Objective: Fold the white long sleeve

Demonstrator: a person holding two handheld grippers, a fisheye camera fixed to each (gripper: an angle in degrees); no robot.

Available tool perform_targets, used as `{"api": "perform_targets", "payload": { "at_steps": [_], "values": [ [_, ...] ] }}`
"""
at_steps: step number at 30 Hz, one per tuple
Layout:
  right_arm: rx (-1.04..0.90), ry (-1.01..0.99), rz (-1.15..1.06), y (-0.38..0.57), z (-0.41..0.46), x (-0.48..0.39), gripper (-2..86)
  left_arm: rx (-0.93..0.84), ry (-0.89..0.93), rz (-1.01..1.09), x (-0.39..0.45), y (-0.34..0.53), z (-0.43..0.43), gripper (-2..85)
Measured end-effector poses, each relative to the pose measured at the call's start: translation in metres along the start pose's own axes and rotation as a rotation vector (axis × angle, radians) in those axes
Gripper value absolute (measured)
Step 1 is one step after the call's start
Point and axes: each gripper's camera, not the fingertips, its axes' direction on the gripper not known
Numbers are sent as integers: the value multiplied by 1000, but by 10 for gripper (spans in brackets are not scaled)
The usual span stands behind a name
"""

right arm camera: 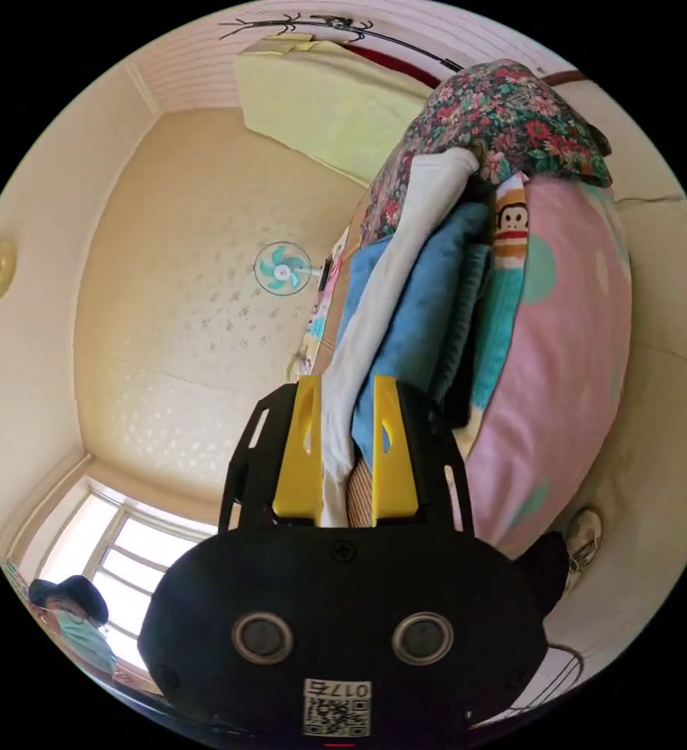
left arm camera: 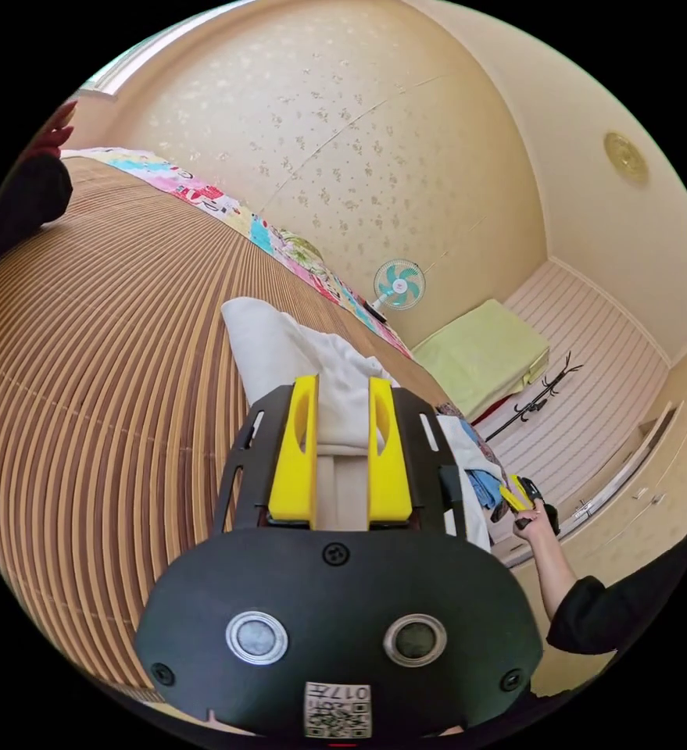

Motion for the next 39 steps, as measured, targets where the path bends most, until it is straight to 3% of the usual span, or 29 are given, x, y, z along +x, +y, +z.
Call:
{"api": "perform_targets", "payload": {
  "at_steps": [4, 10, 13, 16, 19, 21, 22, 24, 27, 30, 35, 37, 39],
  "values": [
    [124, 94, 35, -55, -10, 6, 105, -14, 4, -9, -5, 2, 5, 92],
    [57, 305, 146, -96, 39, 7, 72, -16, -64, 95, 12, 7, 9, 65],
    [114, 468, -107, -77, 75, -78, 44, -36, -72, 119, 14, 5, 14, 62],
    [165, 511, -539, 7, 134, -198, 38, -24, -60, 76, 4, 3, 12, 60],
    [84, 316, -837, 138, 194, -279, 37, -13, -60, 70, 1, 1, 11, 59],
    [-93, 88, -978, 255, 242, -302, 40, -9, -69, 89, 4, 0, 11, 62],
    [-155, 44, -1005, 284, 255, -302, 41, -4, -73, 99, 5, -2, 10, 65],
    [-459, -16, -1058, 395, 319, -271, 49, 13, -71, 96, 4, -4, 7, 72],
    [-807, 197, -1032, 478, 375, -204, 66, 68, -45, -5, -11, -8, -6, 76],
    [-676, 311, -1028, 467, 331, -172, 66, 40, -51, -124, -26, -16, -23, 105],
    [-435, 540, -1040, 394, 274, -138, 87, 22, -162, -117, -20, -32, -41, 157],
    [-425, 607, -955, 357, 280, -118, 103, -160, -108, -231, -35, -48, -5, 165],
    [-571, 567, -777, 317, 313, -83, 116, -294, -30, -270, -44, -55, 28, 146]
  ]
}}
